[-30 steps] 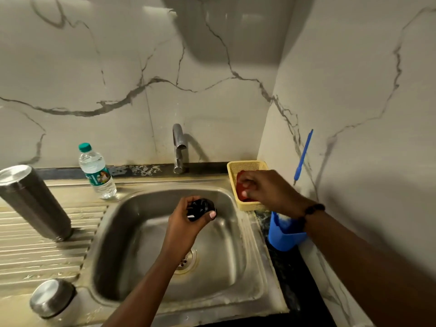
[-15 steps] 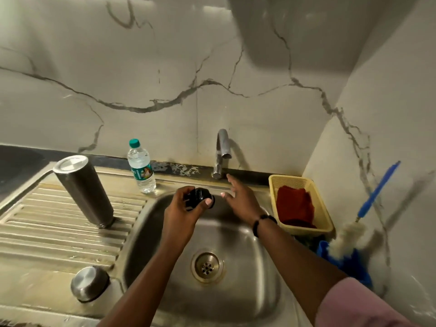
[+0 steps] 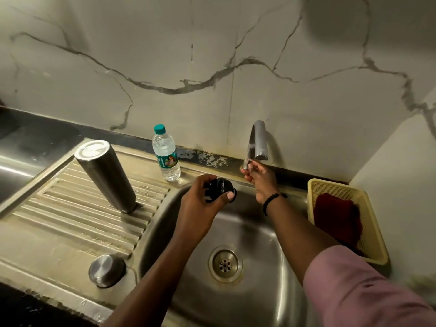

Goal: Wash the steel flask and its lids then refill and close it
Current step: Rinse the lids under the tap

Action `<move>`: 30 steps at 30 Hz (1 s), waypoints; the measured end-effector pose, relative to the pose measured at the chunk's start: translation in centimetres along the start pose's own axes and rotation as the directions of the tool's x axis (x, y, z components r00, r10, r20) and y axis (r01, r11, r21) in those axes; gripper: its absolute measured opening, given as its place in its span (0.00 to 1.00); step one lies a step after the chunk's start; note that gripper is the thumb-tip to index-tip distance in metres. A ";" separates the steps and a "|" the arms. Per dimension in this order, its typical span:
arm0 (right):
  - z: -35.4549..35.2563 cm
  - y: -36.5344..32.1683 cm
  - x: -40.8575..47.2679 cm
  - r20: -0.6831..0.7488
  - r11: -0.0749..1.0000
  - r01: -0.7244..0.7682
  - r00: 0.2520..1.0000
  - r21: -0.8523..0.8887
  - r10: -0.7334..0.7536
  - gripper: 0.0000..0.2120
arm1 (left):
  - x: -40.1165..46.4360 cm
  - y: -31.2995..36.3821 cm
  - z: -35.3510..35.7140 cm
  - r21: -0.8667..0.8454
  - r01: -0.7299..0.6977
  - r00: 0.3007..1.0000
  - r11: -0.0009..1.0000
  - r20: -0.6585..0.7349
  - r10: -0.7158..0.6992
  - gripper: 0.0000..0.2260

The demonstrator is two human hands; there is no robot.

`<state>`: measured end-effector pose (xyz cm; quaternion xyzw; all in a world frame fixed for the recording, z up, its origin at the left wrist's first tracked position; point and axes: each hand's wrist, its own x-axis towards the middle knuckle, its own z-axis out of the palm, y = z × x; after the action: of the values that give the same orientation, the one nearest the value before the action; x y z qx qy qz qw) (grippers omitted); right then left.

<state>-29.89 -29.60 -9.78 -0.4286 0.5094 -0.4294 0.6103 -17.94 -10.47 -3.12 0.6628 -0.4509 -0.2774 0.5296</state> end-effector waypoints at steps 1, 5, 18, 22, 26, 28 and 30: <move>0.0 0.2 0.4 0.007 1.000 0.009 1.000 -0.001 -0.009 0.13 | 0.0 -0.1 0.0 0.004 0.005 1.000 1.000 -0.004 -0.005 0.22; 0.4 0.1 1.9 0.008 0.980 0.095 0.995 -0.174 -0.095 0.08 | 0.1 -0.3 0.4 0.016 0.022 1.000 1.000 -0.017 -0.022 0.22; -0.2 0.5 -2.1 -0.120 1.000 0.011 0.993 0.014 -0.010 0.07 | 0.1 -1.2 3.0 -0.017 0.060 0.998 0.998 -0.008 -0.060 0.23; -1.8 -0.2 -6.9 0.049 0.934 -0.195 0.981 0.300 0.189 0.06 | -0.2 -1.6 3.9 -0.043 0.075 0.997 0.996 -0.008 -0.075 0.23; -3.5 -1.3 -9.8 0.258 0.964 -0.138 0.963 0.228 0.076 0.10 | -0.2 -2.1 4.5 -0.164 0.124 0.991 0.979 -0.038 -0.132 0.21; -4.1 -1.8 -10.4 0.360 0.980 -0.107 0.932 0.169 0.040 0.14 | -0.1 -2.3 5.0 -0.218 0.157 0.986 0.963 -0.025 -0.166 0.20; -4.5 -2.2 -10.7 0.400 0.998 -0.004 0.917 0.055 -0.018 0.15 | 0.0 -2.4 5.6 -0.284 0.200 0.978 0.938 0.002 -0.208 0.20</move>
<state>-35.71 -20.29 -5.45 -0.4923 0.3605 -0.3488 0.7114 -21.96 -12.88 -7.02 0.6272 -0.3281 -0.3833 0.5934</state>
